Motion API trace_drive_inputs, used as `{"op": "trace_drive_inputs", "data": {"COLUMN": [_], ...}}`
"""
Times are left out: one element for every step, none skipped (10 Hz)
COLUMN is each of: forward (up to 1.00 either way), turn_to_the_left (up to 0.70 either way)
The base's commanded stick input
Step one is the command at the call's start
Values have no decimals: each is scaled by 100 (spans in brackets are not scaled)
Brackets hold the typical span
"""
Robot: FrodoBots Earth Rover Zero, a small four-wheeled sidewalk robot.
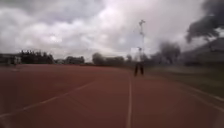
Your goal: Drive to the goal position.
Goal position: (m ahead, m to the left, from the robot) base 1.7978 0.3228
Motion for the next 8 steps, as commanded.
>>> {"op": "trace_drive_inputs", "data": {"forward": [85, 85, 85, 85, 85, 85, 85, 85], "turn_to_the_left": [-33, -33, -33, -33, -33, -33, -33, -33]}}
